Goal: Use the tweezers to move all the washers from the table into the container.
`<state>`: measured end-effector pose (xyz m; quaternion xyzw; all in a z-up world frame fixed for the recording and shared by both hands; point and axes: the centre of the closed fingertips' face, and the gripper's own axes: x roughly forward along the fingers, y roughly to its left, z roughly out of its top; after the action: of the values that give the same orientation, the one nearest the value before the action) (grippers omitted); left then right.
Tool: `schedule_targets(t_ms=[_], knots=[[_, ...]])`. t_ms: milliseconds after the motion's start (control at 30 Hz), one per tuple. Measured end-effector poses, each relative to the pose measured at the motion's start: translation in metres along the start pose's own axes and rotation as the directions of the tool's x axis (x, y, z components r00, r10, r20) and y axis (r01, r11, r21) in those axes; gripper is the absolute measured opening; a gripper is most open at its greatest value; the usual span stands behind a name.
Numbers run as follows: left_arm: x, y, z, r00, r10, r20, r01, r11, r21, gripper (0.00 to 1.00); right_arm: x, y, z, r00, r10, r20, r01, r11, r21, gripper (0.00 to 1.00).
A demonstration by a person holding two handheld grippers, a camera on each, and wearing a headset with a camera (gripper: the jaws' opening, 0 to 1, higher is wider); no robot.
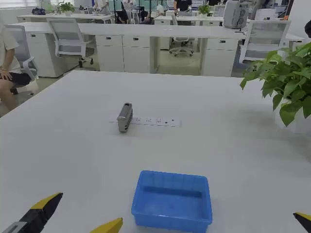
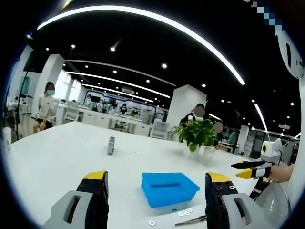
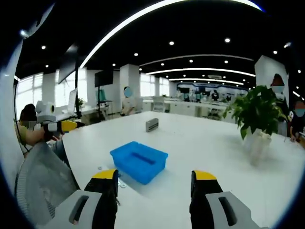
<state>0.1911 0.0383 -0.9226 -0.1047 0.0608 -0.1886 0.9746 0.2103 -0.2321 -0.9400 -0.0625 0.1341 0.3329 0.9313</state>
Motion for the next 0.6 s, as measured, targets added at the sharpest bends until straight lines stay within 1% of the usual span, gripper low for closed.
schedule_targets(t_ms=[133, 300, 433, 600], knots=[[0.0002, 0.0007, -0.0021, 0.9999, 0.002, -0.011, -0.002, 1.000, 0.004, 0.84, -0.0003, -0.0007, 0.0011, 1.0000, 0.001, 0.009, -0.001, 1.000, 0.000, 0.58], [0.0001, 0.0017, -0.0027, 0.9999, 0.009, -0.014, -0.009, 1.000, 0.006, 0.84, 0.0003, 0.0005, -0.0002, 0.9999, 0.015, 0.008, -0.015, 1.000, 0.000, 0.58], [-0.0001, 0.0014, -0.0033, 0.9998, 0.010, -0.018, -0.010, 1.000, 0.011, 0.84, 0.0023, 0.0032, -0.0041, 0.9994, 0.033, -0.009, -0.033, 0.999, -0.001, 0.57], [-0.0011, 0.0038, -0.0018, 0.9997, 0.022, -0.011, -0.021, 1.000, 0.010, 0.83, 0.0049, 0.0079, -0.0087, 0.9977, 0.061, -0.031, -0.061, 0.998, -0.005, 0.56]])
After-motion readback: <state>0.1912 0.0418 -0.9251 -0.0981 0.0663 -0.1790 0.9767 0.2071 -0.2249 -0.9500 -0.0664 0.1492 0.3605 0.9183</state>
